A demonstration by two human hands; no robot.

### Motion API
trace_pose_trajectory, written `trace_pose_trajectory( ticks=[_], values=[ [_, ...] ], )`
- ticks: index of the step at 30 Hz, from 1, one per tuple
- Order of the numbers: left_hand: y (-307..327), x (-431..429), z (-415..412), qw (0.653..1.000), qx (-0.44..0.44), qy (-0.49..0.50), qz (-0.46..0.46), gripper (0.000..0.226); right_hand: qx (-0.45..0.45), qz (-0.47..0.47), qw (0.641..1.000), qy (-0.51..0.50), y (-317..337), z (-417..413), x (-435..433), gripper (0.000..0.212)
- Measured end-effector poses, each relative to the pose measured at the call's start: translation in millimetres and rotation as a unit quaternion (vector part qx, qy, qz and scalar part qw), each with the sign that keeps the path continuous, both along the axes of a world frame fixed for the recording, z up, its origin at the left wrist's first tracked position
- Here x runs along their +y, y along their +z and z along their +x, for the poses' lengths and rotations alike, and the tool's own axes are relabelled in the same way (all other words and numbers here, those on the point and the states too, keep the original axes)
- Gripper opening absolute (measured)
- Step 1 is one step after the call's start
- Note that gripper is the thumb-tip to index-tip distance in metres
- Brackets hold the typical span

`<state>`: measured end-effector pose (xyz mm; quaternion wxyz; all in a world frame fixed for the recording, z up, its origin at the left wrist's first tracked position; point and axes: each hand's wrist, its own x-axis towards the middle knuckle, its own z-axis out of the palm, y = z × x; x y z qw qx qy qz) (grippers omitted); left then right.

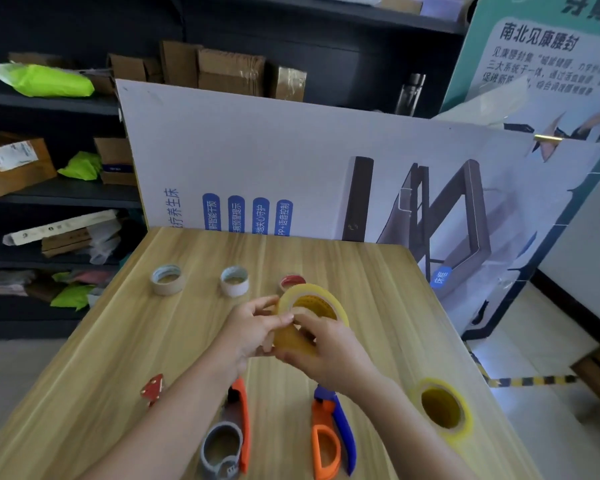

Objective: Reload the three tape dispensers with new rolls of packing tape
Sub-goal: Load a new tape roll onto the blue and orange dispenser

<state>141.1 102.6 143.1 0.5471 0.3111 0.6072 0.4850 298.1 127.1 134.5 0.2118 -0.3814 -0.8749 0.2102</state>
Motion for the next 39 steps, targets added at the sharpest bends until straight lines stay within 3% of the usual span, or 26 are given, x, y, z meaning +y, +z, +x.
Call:
trace_pose_trajectory(
  ticks=[3, 6, 9, 11, 14, 21, 30, 39],
  values=[
    [-39, 0, 7, 0.998, 0.011, -0.027, -0.054, 0.038, 0.026, -0.134, 0.988, -0.072, -28, 16, -1, 0.032],
    [-74, -5, 14, 0.992, 0.01, -0.053, -0.113, 0.032, 0.091, -0.159, 0.955, -0.235, -60, 35, 0, 0.015],
    [-103, -9, 22, 0.983, 0.002, -0.084, -0.161, 0.035, -0.018, -0.186, 0.931, -0.315, -98, 56, -1, 0.019],
    [-118, -12, 27, 0.977, 0.007, -0.111, -0.18, 0.036, -0.099, -0.248, 0.909, -0.321, -127, 69, -4, 0.03],
    [-134, -15, 32, 0.967, 0.022, -0.151, -0.205, 0.036, -0.138, -0.326, 0.881, -0.314, -153, 78, -12, 0.028],
    [-152, -2, 36, 0.939, 0.078, -0.235, -0.238, 0.035, -0.177, -0.345, 0.877, -0.284, -172, 89, -12, 0.027],
    [-162, 26, 42, 0.915, 0.124, -0.3, -0.24, 0.03, -0.147, -0.318, 0.893, -0.281, -175, 88, -2, 0.035],
    [-193, 18, 61, 0.939, 0.191, -0.246, -0.149, 0.024, -0.107, -0.337, 0.892, -0.281, -181, 95, 0, 0.031]
  ],
)
